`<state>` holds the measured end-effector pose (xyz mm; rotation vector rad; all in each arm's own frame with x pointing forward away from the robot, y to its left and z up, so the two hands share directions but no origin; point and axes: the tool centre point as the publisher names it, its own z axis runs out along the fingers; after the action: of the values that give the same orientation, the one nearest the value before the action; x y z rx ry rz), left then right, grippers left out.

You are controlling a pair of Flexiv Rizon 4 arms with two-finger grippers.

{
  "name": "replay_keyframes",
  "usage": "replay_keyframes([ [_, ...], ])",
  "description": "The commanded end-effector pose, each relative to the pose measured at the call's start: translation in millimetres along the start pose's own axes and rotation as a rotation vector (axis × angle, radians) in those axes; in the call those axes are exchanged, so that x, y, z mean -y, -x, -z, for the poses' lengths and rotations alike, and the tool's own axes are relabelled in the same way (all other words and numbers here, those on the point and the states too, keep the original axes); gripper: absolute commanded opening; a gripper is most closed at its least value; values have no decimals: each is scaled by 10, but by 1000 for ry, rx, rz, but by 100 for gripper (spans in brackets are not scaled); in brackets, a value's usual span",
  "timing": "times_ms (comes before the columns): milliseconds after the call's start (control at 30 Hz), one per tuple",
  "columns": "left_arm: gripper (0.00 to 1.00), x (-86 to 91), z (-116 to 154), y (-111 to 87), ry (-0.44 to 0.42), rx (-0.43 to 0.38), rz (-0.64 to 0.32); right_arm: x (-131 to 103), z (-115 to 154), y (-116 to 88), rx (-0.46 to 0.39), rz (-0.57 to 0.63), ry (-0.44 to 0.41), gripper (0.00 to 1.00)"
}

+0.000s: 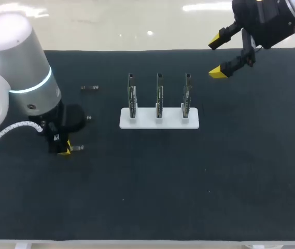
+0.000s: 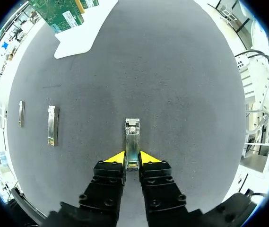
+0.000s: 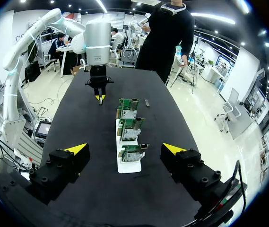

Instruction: Pick up the optical module with the left hand, and insert it into the network port with the right hand.

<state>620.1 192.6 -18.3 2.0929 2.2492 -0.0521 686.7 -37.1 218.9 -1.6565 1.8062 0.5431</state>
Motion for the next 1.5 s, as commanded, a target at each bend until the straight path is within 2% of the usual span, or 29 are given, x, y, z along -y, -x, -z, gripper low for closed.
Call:
replay_keyframes([
  [33,0,-16,-18,4,0,14,4,9,-7,-1,2,1,2,100],
  [233,0,-59,349,-1,-28,132,26,9,-7,-1,2,1,2,100],
  [533,0,-234,1086,63,-56,418,54,9,-7,-1,2,1,2,100],
  [667,0,-294,1384,108,-77,537,20,9,-7,-1,2,1,2,100],
  [700,0,-313,1494,117,-87,592,4,9,-7,-1,2,1,2,100],
  [900,0,-369,1936,150,-131,758,-67,9,-7,-1,2,1,2,100],
  [1033,0,-410,2190,153,-126,876,-104,9,-7,-1,2,1,2,100],
  [1233,0,-503,2438,124,-99,1045,-153,9,-7,-1,2,1,2,100],
  [1400,0,-595,2549,100,-125,1163,-160,9,-7,-1,2,1,2,100],
  [1500,0,-595,2549,100,-125,1163,-160,9,-7,-1,2,1,2,100],
])
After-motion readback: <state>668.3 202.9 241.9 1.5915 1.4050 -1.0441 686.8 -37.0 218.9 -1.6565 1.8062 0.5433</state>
